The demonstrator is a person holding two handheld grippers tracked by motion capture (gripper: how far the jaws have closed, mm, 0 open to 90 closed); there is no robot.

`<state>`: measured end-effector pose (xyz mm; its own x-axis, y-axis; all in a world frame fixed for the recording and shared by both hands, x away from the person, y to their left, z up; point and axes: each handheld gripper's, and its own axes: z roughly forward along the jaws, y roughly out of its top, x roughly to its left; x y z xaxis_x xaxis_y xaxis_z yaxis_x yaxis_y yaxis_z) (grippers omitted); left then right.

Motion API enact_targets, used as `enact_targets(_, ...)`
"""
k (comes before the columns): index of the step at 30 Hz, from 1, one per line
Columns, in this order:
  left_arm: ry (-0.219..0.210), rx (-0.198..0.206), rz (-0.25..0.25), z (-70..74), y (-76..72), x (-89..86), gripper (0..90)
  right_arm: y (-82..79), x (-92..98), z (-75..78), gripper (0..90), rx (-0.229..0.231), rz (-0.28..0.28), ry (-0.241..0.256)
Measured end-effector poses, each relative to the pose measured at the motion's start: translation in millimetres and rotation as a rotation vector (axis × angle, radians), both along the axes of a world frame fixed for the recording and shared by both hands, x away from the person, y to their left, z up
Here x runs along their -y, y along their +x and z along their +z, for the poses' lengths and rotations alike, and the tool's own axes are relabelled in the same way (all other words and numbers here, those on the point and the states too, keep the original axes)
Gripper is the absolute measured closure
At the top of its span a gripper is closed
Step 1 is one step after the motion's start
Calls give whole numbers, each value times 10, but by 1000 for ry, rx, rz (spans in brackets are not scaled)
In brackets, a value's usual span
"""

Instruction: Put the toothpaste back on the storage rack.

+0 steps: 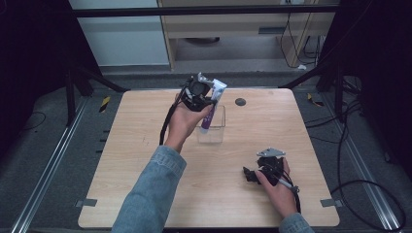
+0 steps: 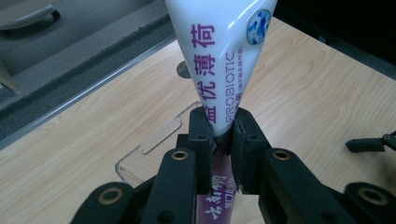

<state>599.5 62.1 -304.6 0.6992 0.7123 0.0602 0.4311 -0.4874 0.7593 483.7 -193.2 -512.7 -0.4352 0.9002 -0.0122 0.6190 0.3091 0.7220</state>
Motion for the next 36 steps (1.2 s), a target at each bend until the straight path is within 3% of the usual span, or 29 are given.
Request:
enact_targets(20, -41, 51, 25, 42, 90, 55, 795, 0, 1, -2, 4, 0, 2, 1)
enact_targets(36, -37, 57, 32, -206, 208, 83, 795, 0, 2, -2, 4, 0, 4, 0)
